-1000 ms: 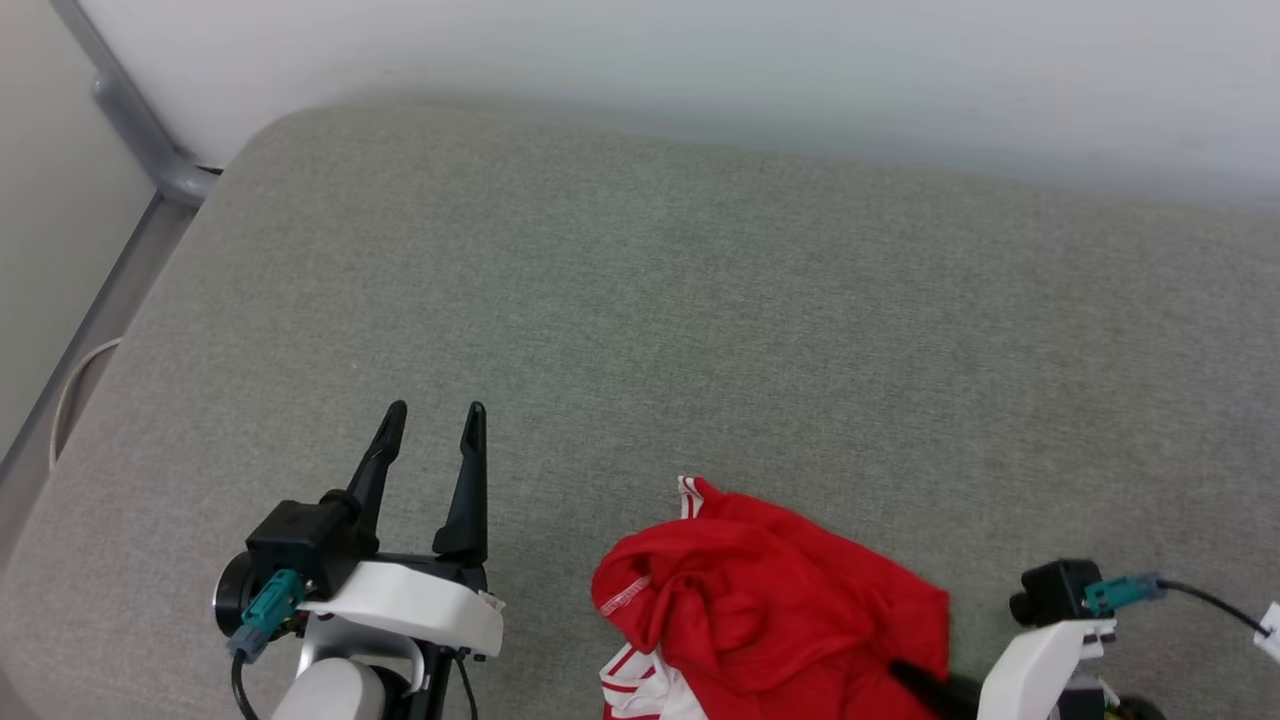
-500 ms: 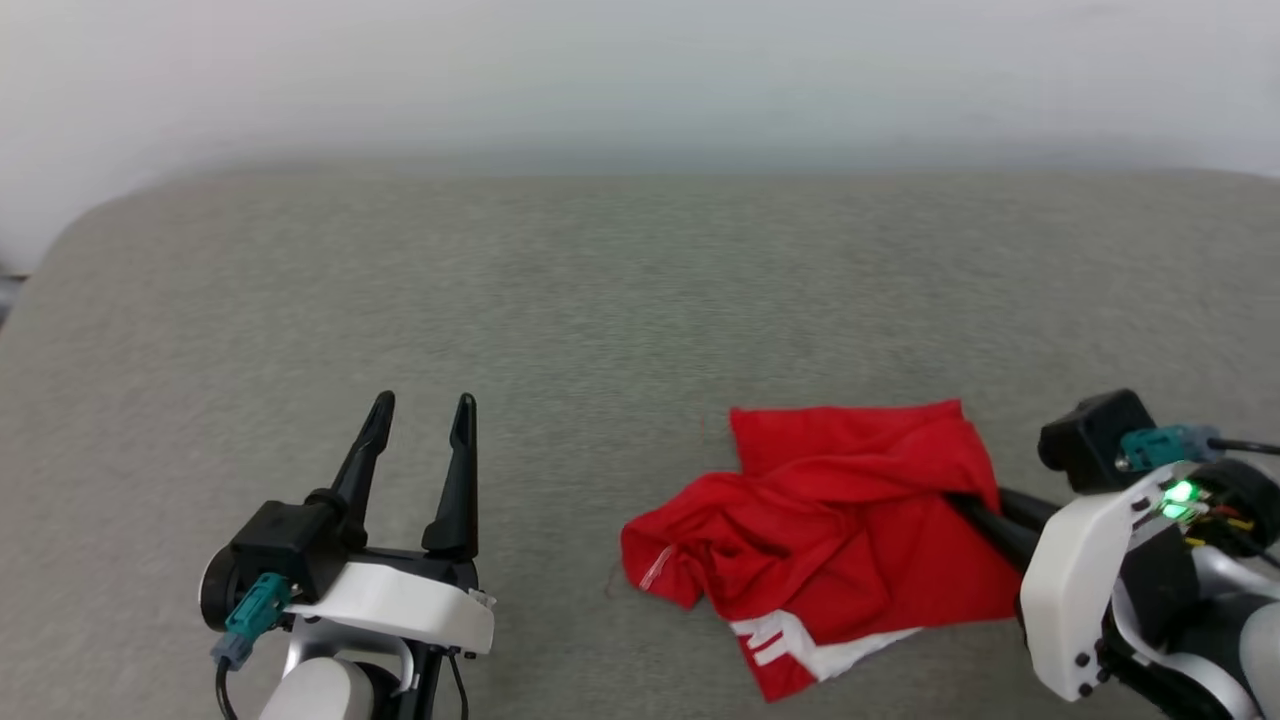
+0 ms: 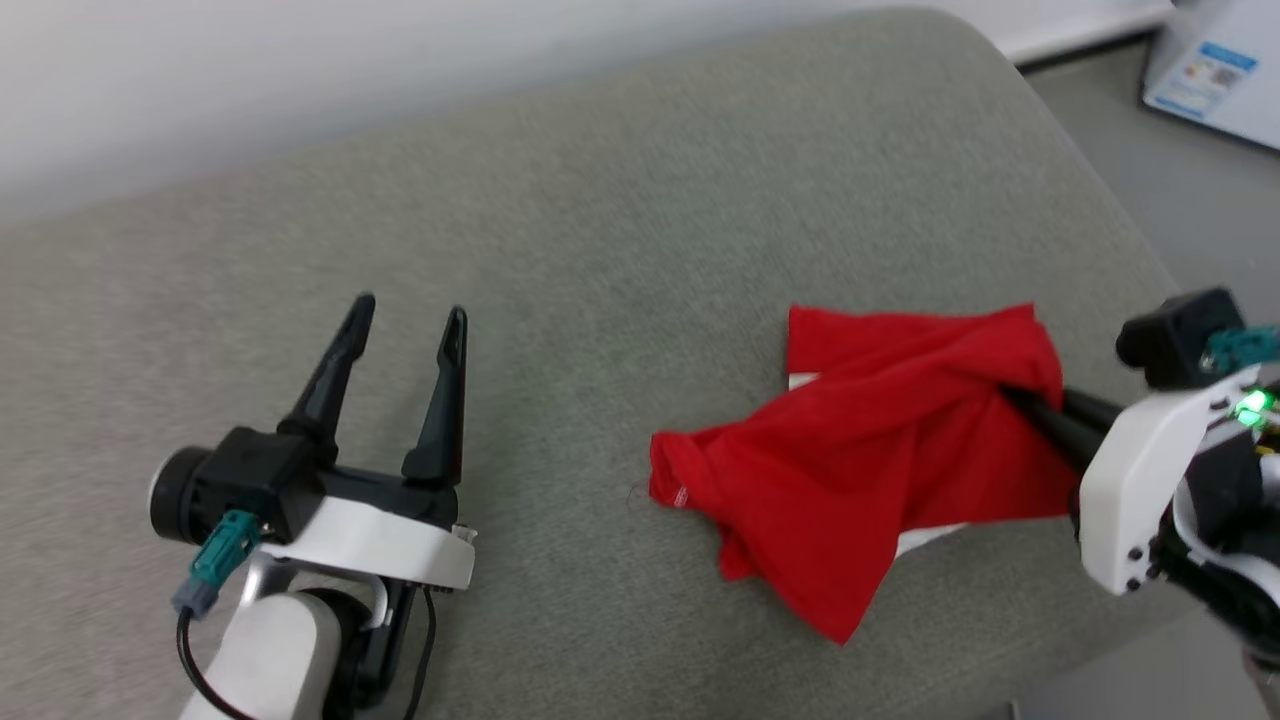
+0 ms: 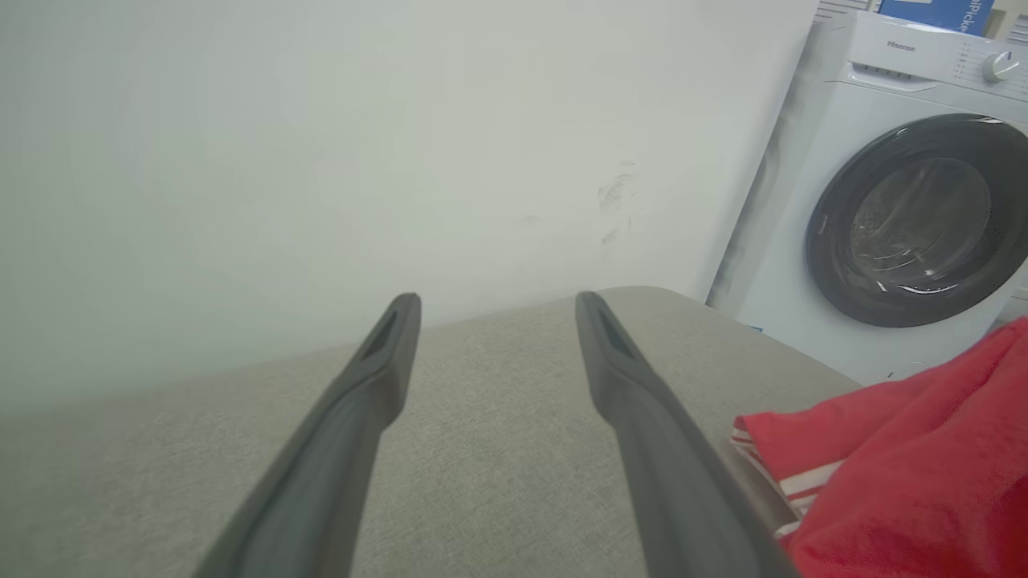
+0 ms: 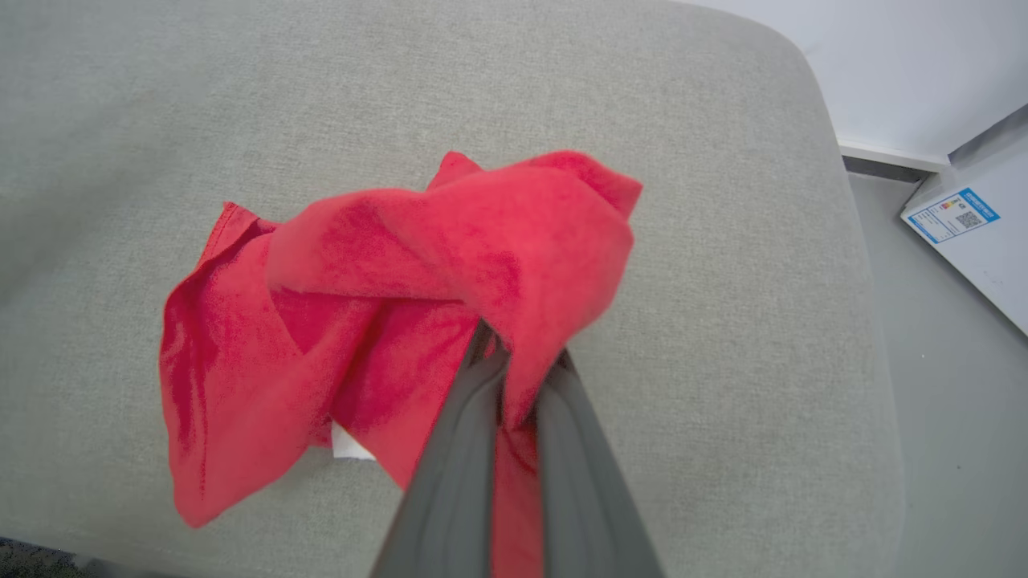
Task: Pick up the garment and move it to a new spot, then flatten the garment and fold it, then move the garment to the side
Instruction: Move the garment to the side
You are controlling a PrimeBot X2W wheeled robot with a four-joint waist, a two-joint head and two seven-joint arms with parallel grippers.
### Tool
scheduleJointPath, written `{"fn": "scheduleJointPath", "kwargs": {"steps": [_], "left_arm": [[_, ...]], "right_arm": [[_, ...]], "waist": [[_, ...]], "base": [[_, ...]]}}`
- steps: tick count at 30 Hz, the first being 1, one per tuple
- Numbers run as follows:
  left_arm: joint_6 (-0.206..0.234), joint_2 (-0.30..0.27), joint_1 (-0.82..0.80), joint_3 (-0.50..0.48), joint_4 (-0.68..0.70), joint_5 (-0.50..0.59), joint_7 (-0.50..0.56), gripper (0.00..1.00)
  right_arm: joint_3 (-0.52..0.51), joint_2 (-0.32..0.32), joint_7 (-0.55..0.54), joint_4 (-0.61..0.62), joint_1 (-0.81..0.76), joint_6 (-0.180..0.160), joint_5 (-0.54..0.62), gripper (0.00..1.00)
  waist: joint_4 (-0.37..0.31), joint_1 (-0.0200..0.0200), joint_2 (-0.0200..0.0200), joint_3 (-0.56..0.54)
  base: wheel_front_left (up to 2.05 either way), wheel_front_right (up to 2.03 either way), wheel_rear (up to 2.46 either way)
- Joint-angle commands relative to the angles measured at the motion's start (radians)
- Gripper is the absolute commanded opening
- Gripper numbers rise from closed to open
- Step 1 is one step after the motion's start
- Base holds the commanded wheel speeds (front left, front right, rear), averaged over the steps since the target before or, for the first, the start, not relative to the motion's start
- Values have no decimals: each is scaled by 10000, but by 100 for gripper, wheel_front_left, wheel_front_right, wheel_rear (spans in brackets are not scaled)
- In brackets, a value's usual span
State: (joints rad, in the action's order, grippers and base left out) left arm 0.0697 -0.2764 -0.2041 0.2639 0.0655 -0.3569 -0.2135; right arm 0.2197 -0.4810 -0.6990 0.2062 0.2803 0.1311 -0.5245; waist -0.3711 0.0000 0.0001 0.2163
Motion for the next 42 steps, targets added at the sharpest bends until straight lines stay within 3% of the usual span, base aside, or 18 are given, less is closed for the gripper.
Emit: {"fn": "scheduleJointPath", "kwargs": {"steps": [1,7,18,25,26,27,28,36,42], "left_arm": [[-29,-205,-318,37,206,144,198,100],[-242,-576,-1226,295,1067,528,840,100],[-596,-874,-2766,786,2444,1105,1773,100],[-629,-891,-3237,984,2839,1281,2036,100],[-629,-883,-3274,1009,2851,1303,2048,100],[-635,-870,-3315,1033,2844,1320,2065,100],[-638,-865,-3362,1056,2831,1347,2060,100],[-518,-678,-3096,1181,2347,1185,1692,100],[-256,-378,-2377,1158,1558,887,1057,100]], "right_arm": [[-78,-32,320,-414,567,-9,-165,0],[-738,-397,1464,-2491,1840,-12,-434,0],[-2090,-1686,2955,-6204,3739,-12,-194,0],[-2982,-1502,4283,-7812,4755,-14,336,0],[-3098,-1429,4376,-8054,4860,-14,429,6],[-3161,-1392,4482,-8288,4929,-12,604,25],[-3314,-1332,4670,-8519,5037,-14,698,100],[-4558,-1137,6290,-10117,5321,-14,1883,100],[-4929,-1007,7727,-9923,4623,-14,2393,100]], "waist": [[-1156,0,-1,1517],[-1100,0,-1,2919],[-126,0,-1,4911],[89,0,-1,5408],[109,0,-1,5415],[132,0,-1,5412],[152,0,-1,5397],[410,0,-1,4632],[829,0,-1,3346]], "base": [[0,0,0],[0,0,0],[0,0,0],[0,0,0],[0,0,0],[0,0,0],[0,0,0],[0,0,0],[0,0,0]]}}
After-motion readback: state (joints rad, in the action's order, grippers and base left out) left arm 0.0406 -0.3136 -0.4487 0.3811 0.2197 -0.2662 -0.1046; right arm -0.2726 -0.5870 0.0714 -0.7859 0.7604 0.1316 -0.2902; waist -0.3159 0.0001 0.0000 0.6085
